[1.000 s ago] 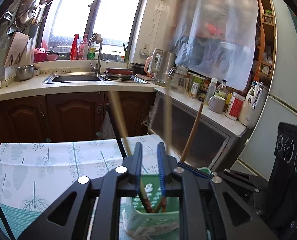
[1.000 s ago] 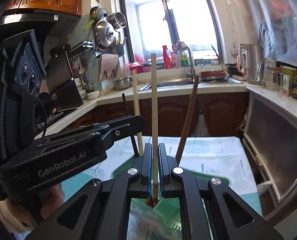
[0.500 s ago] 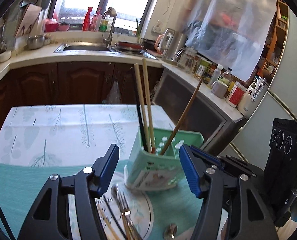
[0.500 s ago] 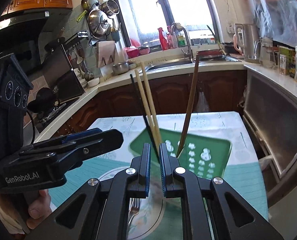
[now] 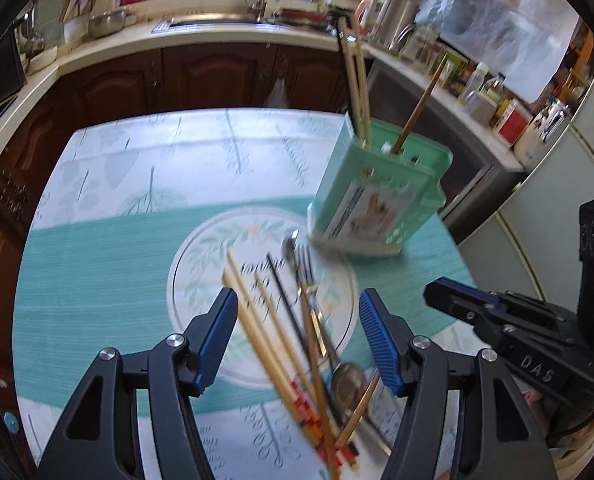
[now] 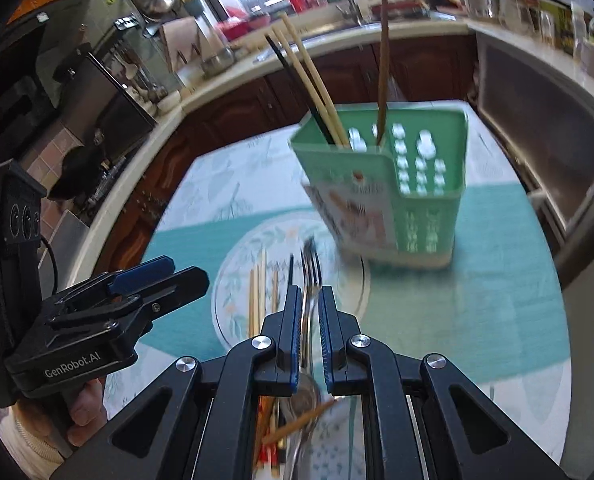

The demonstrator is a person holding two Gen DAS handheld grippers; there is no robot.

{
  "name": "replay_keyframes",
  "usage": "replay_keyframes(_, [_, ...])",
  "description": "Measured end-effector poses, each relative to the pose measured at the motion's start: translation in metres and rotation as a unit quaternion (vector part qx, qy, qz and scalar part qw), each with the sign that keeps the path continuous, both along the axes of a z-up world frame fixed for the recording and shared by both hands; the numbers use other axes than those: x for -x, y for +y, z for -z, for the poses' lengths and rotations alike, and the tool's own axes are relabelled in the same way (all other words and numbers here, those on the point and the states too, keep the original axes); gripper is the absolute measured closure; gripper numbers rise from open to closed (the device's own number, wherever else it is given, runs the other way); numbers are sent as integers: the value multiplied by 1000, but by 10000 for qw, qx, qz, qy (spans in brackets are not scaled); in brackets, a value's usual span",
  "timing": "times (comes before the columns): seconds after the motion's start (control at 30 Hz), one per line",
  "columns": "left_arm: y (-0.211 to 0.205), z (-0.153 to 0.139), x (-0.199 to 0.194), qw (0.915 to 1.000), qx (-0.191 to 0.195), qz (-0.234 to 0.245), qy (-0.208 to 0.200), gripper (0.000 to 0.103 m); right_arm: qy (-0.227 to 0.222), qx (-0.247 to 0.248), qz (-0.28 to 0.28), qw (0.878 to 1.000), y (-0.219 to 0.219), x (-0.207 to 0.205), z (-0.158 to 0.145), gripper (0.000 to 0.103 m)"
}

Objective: Organize utensils
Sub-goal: 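Withdraw both tools from the holder back over the utensil pile, then grasp a brown wooden chopstick with the left tool while the right tool reaches into the utensils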

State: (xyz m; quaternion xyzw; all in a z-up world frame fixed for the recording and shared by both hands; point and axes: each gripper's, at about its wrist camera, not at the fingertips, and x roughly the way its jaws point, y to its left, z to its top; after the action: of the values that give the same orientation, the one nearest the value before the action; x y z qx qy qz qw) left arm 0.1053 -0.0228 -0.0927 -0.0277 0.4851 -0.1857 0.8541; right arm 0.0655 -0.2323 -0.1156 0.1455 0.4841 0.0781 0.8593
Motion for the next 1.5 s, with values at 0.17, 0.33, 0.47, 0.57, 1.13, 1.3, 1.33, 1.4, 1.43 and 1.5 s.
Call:
replay_keyframes(0.17, [7,25,17,9989,-86,47,461,42,532,-311,91,9981,2,25,28,94])
replay_keyframes(0.33, [7,48,30,9966,-59,172,798,42,742,-568,366,9950,-1,51,55,71])
replay_keyframes(0.47, [1,65,35,9943,-85,292,1018,56,981,-1015,634,9880,-11,61,80,69])
replay_keyframes(0.57, [-5,74,35,9924,-52,380,1169,67,1195,-1326,807,9806,-16,62,99,69])
replay_keyframes(1.13, [-31,93,27,9852,-247,648,1566,89,1618,-2404,1251,9489,-33,39,171,78])
replay_keyframes(1.3, [-35,92,25,9842,-387,703,1578,89,1669,-2461,1262,9464,-26,23,183,87])
replay_keyframes(1.33, [-36,93,24,9838,-434,708,1588,89,1689,-2439,1266,9466,-24,19,184,92])
replay_keyframes(1.4, [-39,94,22,9832,-511,703,1606,89,1628,-2364,1235,9499,-22,16,183,93])
replay_keyframes(1.43, [-41,95,21,9826,-542,706,1629,89,1577,-2259,1218,9536,-20,15,180,93])
replay_keyframes(1.5, [-43,96,18,9819,-568,717,1657,89,1506,-2083,1182,9592,-19,17,172,94])
